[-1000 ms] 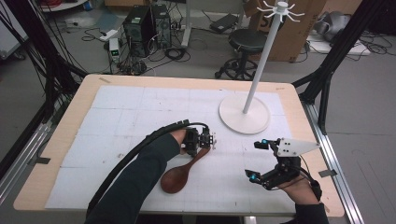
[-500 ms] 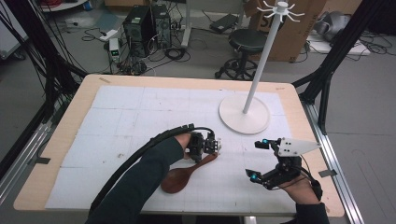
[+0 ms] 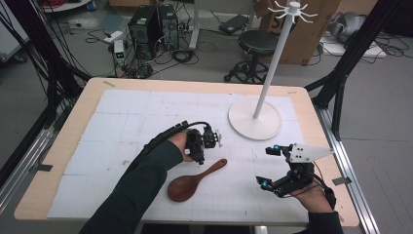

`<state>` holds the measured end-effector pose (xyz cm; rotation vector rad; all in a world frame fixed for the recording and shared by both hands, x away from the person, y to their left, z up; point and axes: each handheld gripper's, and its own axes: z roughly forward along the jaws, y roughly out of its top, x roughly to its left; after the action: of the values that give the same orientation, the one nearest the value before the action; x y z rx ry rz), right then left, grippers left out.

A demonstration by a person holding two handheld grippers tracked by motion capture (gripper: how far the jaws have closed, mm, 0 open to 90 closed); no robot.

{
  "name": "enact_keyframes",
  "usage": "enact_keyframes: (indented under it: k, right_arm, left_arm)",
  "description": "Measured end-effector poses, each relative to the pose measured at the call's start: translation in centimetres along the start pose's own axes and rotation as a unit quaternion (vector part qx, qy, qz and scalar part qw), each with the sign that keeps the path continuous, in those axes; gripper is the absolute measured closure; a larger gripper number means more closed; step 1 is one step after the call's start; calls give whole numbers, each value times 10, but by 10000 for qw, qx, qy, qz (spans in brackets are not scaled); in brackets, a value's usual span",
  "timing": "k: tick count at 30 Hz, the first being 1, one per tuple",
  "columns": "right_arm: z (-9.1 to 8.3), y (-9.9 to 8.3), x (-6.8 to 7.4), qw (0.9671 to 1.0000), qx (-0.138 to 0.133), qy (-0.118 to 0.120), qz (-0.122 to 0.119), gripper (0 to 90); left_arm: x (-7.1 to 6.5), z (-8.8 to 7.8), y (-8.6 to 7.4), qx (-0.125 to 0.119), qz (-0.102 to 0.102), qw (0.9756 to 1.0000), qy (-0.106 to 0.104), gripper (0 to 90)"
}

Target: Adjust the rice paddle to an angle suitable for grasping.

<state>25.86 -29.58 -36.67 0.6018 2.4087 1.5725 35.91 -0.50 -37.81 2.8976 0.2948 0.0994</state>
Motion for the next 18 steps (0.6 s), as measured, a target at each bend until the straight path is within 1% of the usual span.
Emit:
enact_keyframes:
  k: [3,5,11,12,13,14,15,18]
  right_arm:
    - [0,0,0,10000,7,-10,12,5]
    - [-1,-1,-1,10000,15,3,33,4]
    - [-1,-2,-2,10000,31,-15,45,4]
    - [-1,-2,-2,10000,28,-14,38,5]
    - [-1,-2,-2,10000,31,-5,45,5]
    - [-1,-2,-2,10000,26,-15,49,5]
    - [-1,-2,-2,10000,26,-10,54,5]
    - [0,-2,-3,10000,47,-22,72,5]
  left_arm:
    - [1,-6,-5,-82,-187,9998,-85,694]
    - [1,-10,-7,-142,-261,9995,-127,656]
    - [0,-19,-14,-196,-490,9986,-57,536]
    - [0,-20,-15,-220,-482,9986,-53,514]
    - [-1,-21,-16,-235,-484,9986,21,477]
    - [-2,-22,-17,-239,-534,9983,68,417]
    - [-3,-23,-18,-252,-604,9978,52,374]
    - [-5,-25,-19,-317,-638,9975,22,302]
